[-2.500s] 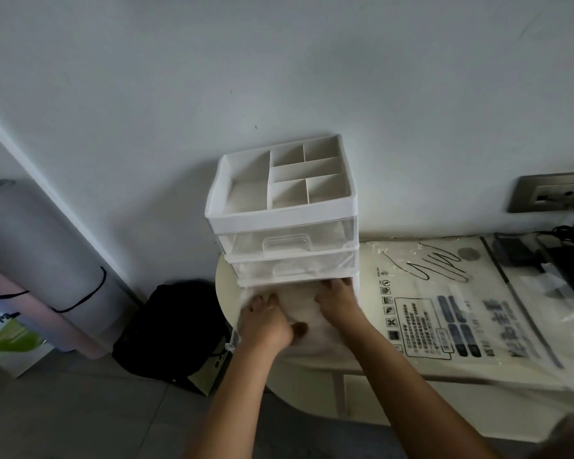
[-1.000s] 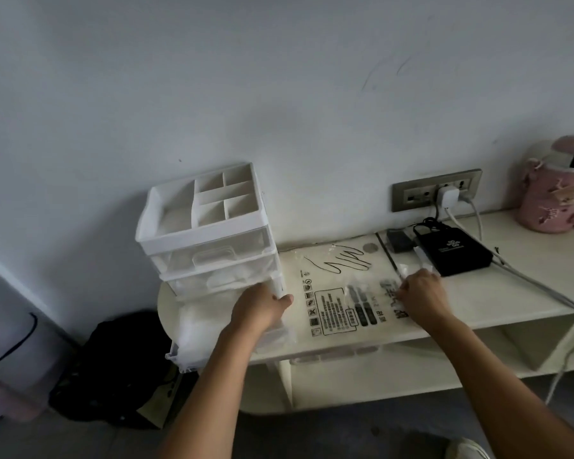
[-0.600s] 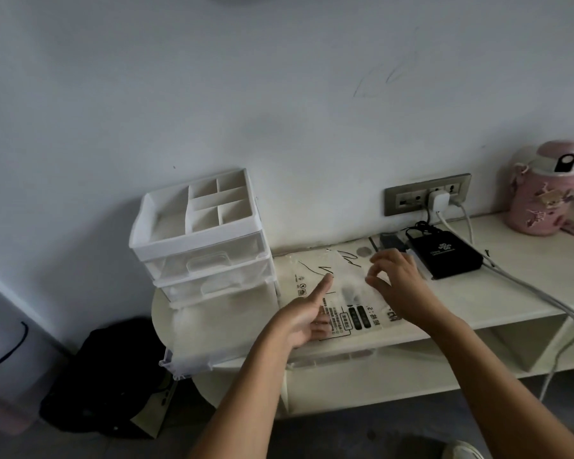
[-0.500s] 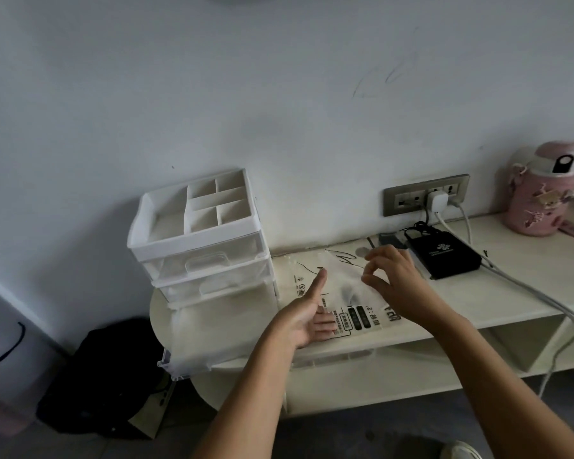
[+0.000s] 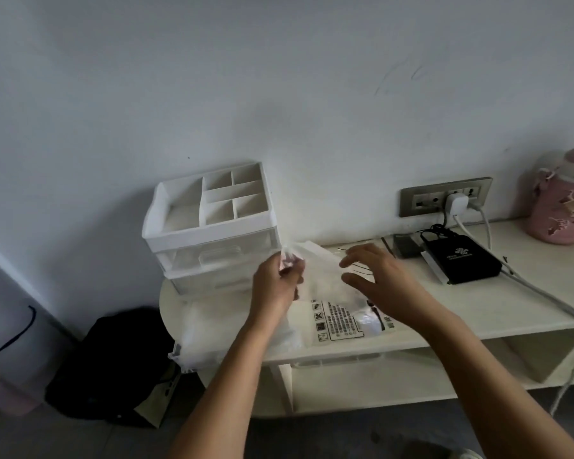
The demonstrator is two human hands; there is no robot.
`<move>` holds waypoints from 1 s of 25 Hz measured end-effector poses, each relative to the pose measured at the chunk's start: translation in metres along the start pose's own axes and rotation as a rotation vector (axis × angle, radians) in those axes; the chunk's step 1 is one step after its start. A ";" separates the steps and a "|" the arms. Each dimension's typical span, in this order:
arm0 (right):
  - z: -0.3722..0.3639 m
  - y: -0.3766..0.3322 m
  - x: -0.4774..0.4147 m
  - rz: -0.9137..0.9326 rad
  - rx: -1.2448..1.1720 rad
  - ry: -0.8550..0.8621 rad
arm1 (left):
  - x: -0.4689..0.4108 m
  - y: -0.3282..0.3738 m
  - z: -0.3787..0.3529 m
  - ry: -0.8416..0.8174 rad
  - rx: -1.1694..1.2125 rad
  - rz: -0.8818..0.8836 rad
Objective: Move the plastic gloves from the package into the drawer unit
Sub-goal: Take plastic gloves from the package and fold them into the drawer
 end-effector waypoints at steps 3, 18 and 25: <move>-0.028 -0.049 -0.008 0.106 -0.028 -0.028 | 0.006 -0.021 0.050 0.109 -0.212 -0.019; -0.178 -0.105 -0.062 0.053 0.218 -0.601 | 0.042 -0.061 0.130 0.179 -0.818 0.357; -0.190 -0.109 -0.076 0.023 0.241 -0.642 | 0.024 -0.081 0.091 -0.373 -0.798 0.415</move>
Point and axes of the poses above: each hand's wrist, its own x-axis away from the middle knuckle, its own z-axis out of the back of the hand, y = z × x, the point moved 4 cm from there along -x, towards the middle knuckle, and after that the axes turned 10 degrees about -y, right-handed, at the moved point
